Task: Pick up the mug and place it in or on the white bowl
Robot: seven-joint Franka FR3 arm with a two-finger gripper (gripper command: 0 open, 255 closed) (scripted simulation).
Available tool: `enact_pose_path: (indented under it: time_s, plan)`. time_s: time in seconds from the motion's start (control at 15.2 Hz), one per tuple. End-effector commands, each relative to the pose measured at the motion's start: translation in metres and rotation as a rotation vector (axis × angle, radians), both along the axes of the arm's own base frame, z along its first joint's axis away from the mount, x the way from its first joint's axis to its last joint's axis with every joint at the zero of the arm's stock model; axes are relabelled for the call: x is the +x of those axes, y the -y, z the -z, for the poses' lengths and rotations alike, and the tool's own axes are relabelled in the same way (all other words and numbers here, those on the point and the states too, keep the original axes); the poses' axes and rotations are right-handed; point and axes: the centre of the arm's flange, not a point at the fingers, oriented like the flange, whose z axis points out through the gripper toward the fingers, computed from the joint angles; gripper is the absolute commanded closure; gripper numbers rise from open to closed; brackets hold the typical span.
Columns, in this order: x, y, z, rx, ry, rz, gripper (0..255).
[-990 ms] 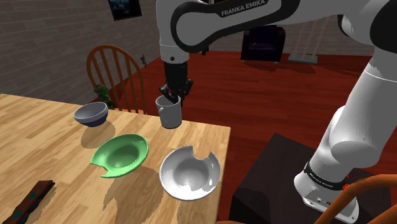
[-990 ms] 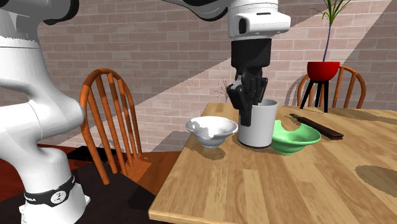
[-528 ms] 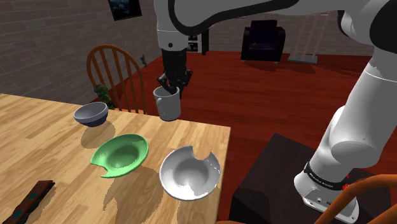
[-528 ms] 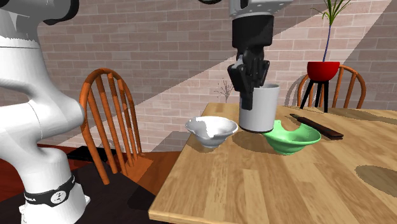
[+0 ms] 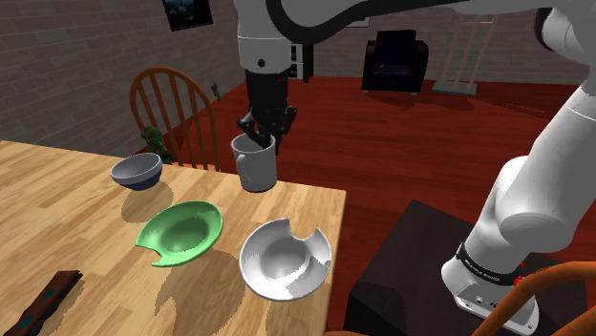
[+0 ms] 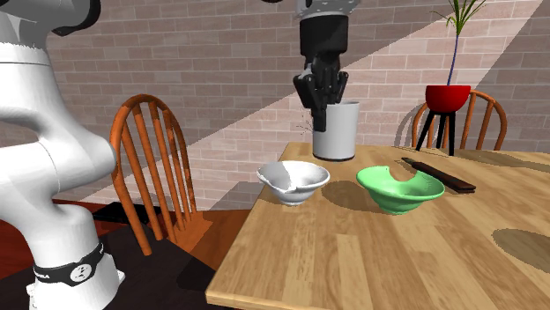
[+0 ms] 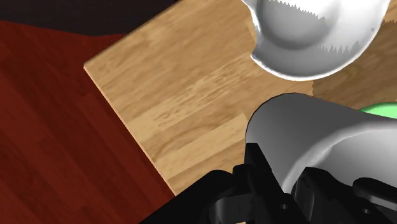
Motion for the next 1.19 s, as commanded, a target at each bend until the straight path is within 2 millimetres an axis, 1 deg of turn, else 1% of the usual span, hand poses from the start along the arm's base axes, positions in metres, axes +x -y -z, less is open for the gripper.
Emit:
enact_pose_path:
  time_s: [0.0,0.59,0.66,1.12]
  plan:
    - [-0.024,-0.013,-0.004,0.0,0.0,0.001,255]
    - [-0.126,-0.072,-0.017,0.0,0.0,0.001,255]
    - [-0.132,-0.075,-0.018,0.0,0.0,0.001,255]
    - [-0.132,-0.075,0.019,0.0,0.0,0.001,255]
